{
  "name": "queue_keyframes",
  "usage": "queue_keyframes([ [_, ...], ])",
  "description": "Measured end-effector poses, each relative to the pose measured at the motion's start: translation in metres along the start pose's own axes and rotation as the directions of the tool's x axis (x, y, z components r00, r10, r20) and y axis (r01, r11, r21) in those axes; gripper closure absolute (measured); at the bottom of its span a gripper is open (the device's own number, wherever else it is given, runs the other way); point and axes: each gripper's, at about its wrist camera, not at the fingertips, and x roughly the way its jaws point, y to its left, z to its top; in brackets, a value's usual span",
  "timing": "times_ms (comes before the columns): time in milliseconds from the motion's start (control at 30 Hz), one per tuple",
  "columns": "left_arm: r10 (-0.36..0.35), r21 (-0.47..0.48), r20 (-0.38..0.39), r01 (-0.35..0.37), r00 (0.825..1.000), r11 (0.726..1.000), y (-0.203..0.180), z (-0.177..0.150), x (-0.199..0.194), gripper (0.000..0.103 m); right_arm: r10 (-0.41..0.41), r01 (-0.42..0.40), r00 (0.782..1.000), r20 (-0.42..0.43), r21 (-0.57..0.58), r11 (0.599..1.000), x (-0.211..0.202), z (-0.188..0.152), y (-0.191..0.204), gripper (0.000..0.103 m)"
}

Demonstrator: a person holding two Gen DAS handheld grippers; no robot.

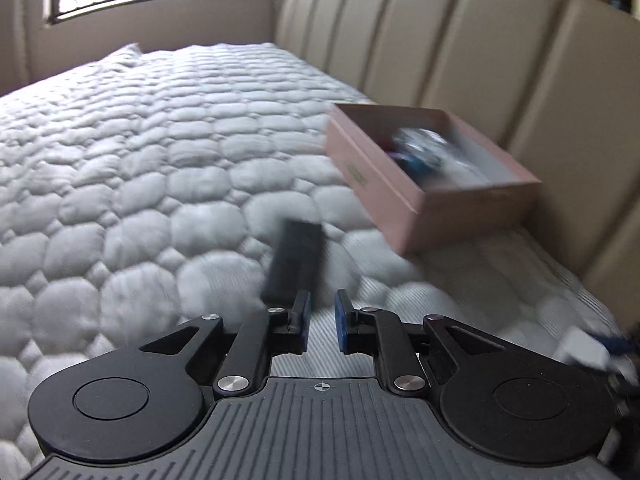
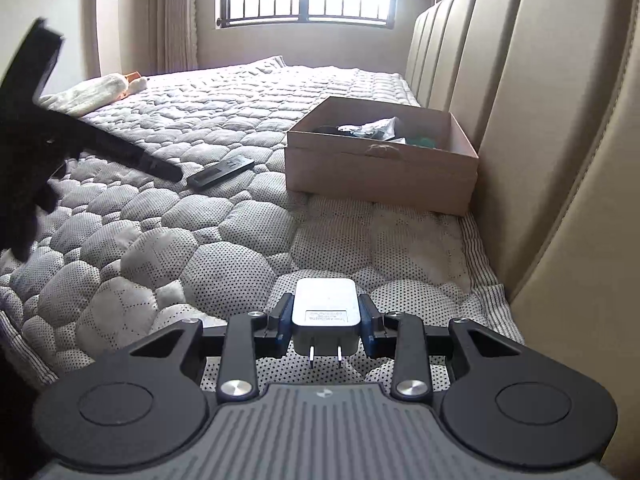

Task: Organize rigid objects
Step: 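Carry the black remote and the white plug toward the pink box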

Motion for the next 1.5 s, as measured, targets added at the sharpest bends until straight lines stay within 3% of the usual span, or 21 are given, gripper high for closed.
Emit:
queue_keyframes([
  [133, 0.033, 0.025, -0.001, -0.033, 0.999, 0.999, -0.006, 0.012, 0.027, 0.085, -0.035, 0.034, 0.999, 0.027, 0.021, 0.999, 0.018, 0.004, -0.005, 0.071],
  [333, 0.114, 0.097, -0.003, -0.113, 0.993, 0.989, -0.022, 0.001, 0.052, 0.083, -0.157, 0.154, 0.986, 0.049, 0.067, 0.986, 0.053, 0.007, -0.024, 0.071],
  [433, 0.089, 0.105, -0.019, -0.087, 0.996, 0.991, -0.026, 0.002, 0.053, 0.075, -0.118, 0.111, 0.992, 0.043, 0.132, 0.985, 0.055, 0.007, -0.037, 0.070],
  [500, 0.055, 0.122, -0.037, -0.050, 0.998, 0.991, -0.030, 0.002, 0.054, 0.070, -0.104, 0.095, 0.993, 0.053, 0.145, 0.985, 0.054, 0.005, -0.042, 0.057],
  [600, -0.011, 0.128, -0.097, 0.023, 0.995, 0.991, -0.035, 0.000, 0.059, 0.072, -0.090, 0.081, 0.994, 0.057, 0.146, 0.986, 0.054, 0.002, -0.042, 0.051],
  [700, -0.006, 0.124, -0.046, 0.011, 0.999, 0.992, -0.034, 0.000, 0.053, 0.070, -0.082, 0.072, 0.994, 0.065, 0.146, 0.987, 0.054, 0.000, -0.043, 0.049],
  [800, 0.048, 0.124, 0.018, -0.050, 0.999, 0.991, -0.030, 0.006, 0.046, 0.070, -0.067, 0.055, 0.995, 0.072, 0.152, 0.987, 0.052, -0.003, -0.043, 0.046],
  [967, 0.117, 0.112, -0.039, -0.112, 0.992, 0.987, -0.015, 0.016, 0.057, 0.070, -0.063, 0.053, 0.996, 0.067, 0.145, 0.988, 0.052, -0.004, -0.041, 0.043],
  [1200, 0.110, 0.104, -0.046, -0.104, 0.993, 0.989, -0.007, 0.016, 0.063, 0.066, -0.057, 0.048, 0.996, 0.065, 0.137, 0.989, 0.054, -0.004, -0.039, 0.038],
  [1267, 0.129, 0.117, -0.054, -0.122, 0.990, 0.986, -0.007, 0.017, 0.065, 0.057, -0.056, 0.047, 0.996, 0.065, 0.135, 0.990, 0.054, -0.004, -0.039, 0.037],
  [1500, 0.114, 0.130, -0.092, -0.101, 0.989, 0.986, -0.005, 0.019, 0.074, 0.059, -0.044, 0.035, 0.997, 0.067, 0.139, 0.990, 0.055, -0.005, -0.040, 0.035],
])
